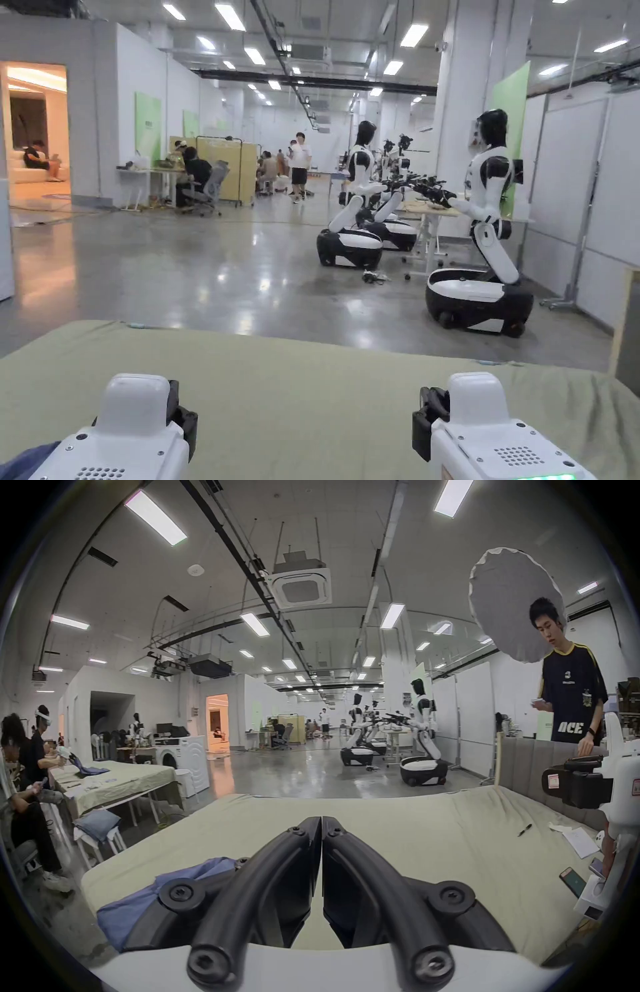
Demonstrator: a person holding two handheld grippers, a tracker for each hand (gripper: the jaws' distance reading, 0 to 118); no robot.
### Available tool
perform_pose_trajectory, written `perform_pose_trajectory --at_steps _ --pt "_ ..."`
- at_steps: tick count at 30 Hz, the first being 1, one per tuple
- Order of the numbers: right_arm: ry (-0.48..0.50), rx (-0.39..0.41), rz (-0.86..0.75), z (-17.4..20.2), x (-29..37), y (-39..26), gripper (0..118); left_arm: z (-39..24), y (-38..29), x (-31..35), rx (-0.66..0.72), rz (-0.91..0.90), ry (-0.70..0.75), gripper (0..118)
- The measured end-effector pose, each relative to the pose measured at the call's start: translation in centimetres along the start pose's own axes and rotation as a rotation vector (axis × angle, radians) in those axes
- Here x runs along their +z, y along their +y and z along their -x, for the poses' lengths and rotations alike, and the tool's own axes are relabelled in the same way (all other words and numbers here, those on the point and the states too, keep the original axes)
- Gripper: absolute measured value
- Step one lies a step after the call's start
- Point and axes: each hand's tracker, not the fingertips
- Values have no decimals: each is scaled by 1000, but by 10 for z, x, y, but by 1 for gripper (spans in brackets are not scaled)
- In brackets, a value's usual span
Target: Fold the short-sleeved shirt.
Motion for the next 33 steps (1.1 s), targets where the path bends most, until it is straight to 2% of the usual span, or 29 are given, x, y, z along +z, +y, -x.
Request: perform_pose_trajectory --at_steps 11,14,17,20,24,33 --pt "325 74 7 151 -22 -1 10 123 -17 66 22 34 318 5" --pt "353 98 8 176 -18 -8 10 141 -28 80 26 66 343 5" --pt "381 102 27 182 -18 -14 10 151 -37 84 27 93 352 5" --pt "377 111 51 182 -22 -22 10 158 -45 66 15 200 329 5" --pt "381 88 86 174 -28 -33 10 170 -74 7 117 418 153 5" --pt "363 86 216 165 -55 -72 10 184 -183 -152 161 854 43 5"
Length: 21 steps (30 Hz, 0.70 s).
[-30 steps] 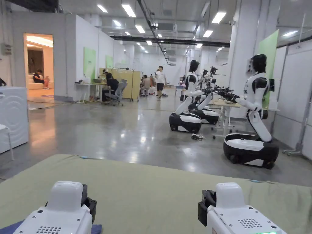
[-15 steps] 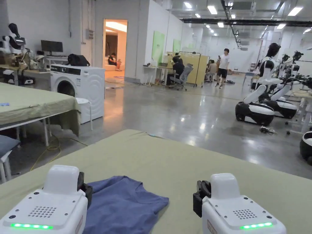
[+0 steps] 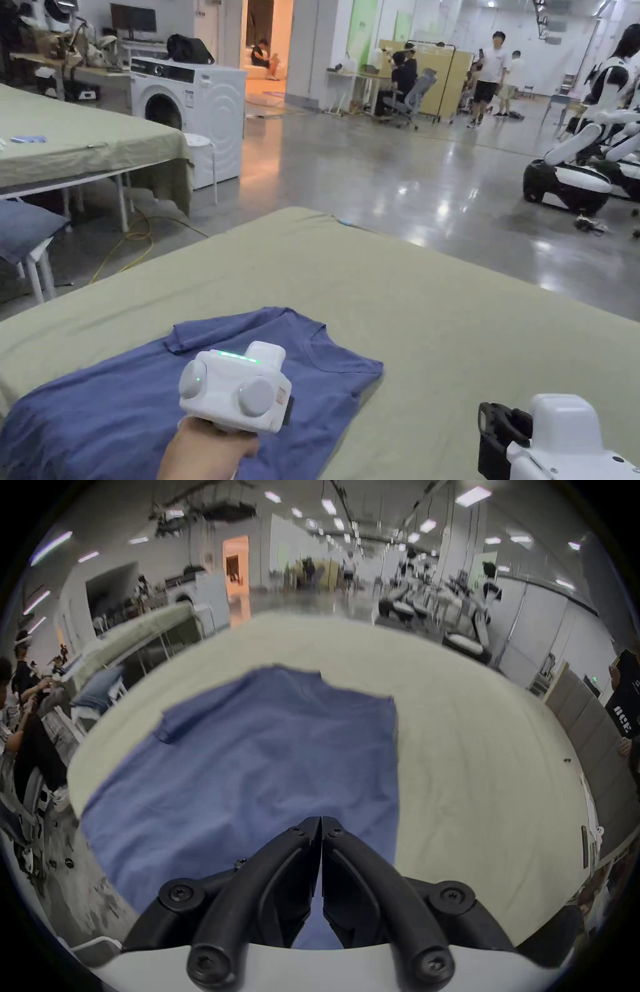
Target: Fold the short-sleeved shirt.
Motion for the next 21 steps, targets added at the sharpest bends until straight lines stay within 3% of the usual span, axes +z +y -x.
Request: perform_pose_trajectory --at_steps 3,4,5,6,8,14,17,18,19,21 --pt "-41 17 39 -7 -14 -8 10 -2 11 -39 -13 43 11 8" --pt "-52 14 42 -10 -17 -9 10 -2 13 -49 -32 61 29 30" --pt "-64 9 45 -14 -21 -11 10 -5 19 -57 -36 41 83 63" --pt "-73 2 51 -18 -24 -12 10 -9 23 -61 -36 31 72 88" --pt "-92 -8 66 -25 -30 -13 10 -12 26 -64 -24 -62 39 87" --pt "-125 -12 80 -35 -35 -15 10 -24 35 -101 -53 24 16 87" --pt "-143 -15 83 -42 -34 -16 10 -22 22 -120 -116 107 67 72" --pt "-148 -20 84 -45 -32 -17 10 -18 18 -119 -88 69 47 49" --pt "-154 -23 85 -49 -31 -18 10 -17 19 -112 -25 40 21 12" --pt "-171 -31 86 -56 -27 -21 10 -15 18 -98 -13 -34 44 8"
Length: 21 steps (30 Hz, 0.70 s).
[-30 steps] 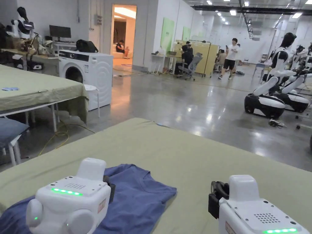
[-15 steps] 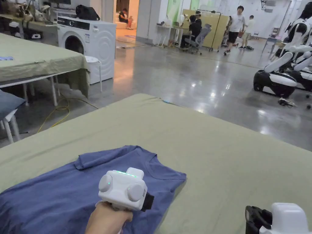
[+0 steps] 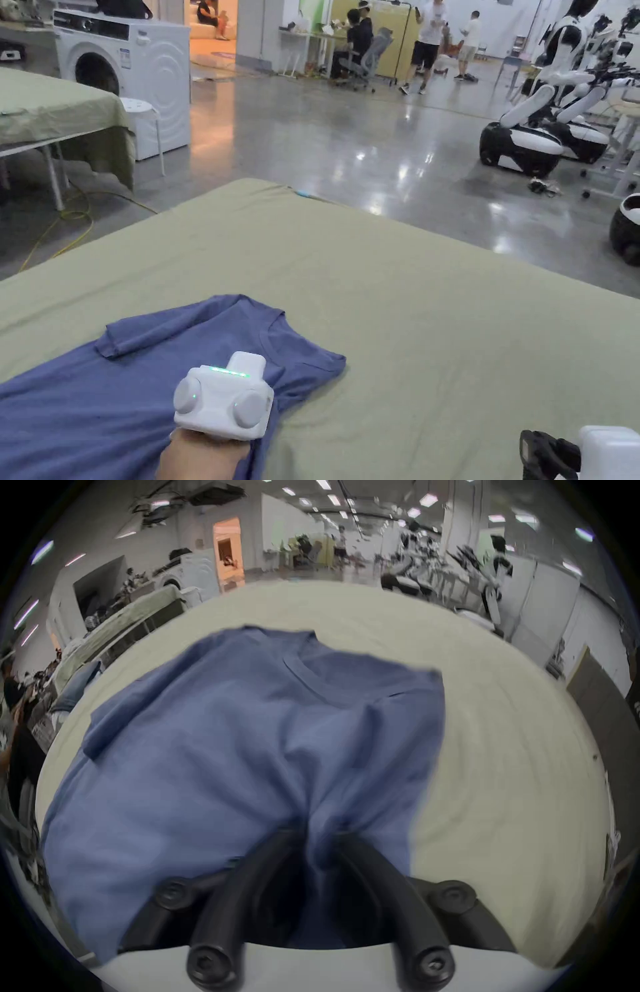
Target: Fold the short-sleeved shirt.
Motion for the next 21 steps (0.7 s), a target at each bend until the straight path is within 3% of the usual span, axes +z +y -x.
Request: perform_pose_trajectory --at_steps 1,3,9,12,21 --pt "-10 -7 1 -4 1 -1 10 1 -1 2 2 -7 43 8" --pt "-21 -33 3 -13 5 -2 10 5 -2 2 23 25 -11 8" --pt "-76 -67 -25 -42 30 -1 10 -42 9 50 -58 -105 -44 8" --pt "-106 -104 -53 -60 49 -1 10 -63 20 54 -35 -130 -130 8" --pt "-219 -154 -59 -124 102 -25 10 -218 25 71 -173 -146 -319 8"
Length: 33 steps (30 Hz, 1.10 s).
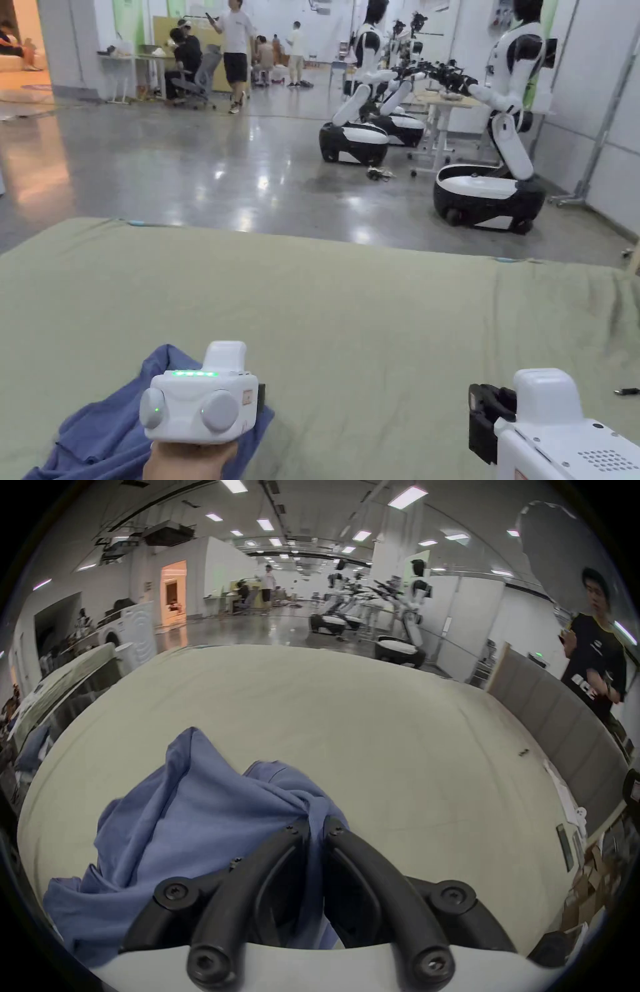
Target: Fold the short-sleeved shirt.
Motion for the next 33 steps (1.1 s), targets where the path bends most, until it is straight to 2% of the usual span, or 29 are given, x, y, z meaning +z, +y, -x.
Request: perform_pose_trajectory --at_steps 6,15,18,23,28,29,30,31,32,33 --pt "-93 -21 15 -59 21 -14 10 -138 11 -18 -96 -3 -167 8" --pt "-215 -108 45 -149 43 -46 10 -324 15 -34 -238 29 -422 8" --pt "-238 -140 60 -171 44 -59 10 -354 -7 -68 -289 120 -386 8" --pt "-258 -179 88 -194 40 -80 10 -366 -64 -132 -341 298 -286 8" --pt "-254 -193 120 -202 33 -94 10 -365 -63 -124 -334 254 -318 9" --pt "-250 -196 125 -201 33 -94 10 -365 -58 -116 -335 219 -321 16" --pt "-244 -196 124 -198 35 -93 10 -360 -52 -103 -338 178 -319 40" --pt "-239 -192 121 -194 37 -92 10 -355 -49 -87 -350 125 -296 60" --pt "-234 -183 113 -188 40 -90 10 -348 -46 -68 -347 62 -322 71" --pt "-227 -173 107 -183 43 -88 10 -337 -46 -44 -351 6 -344 72"
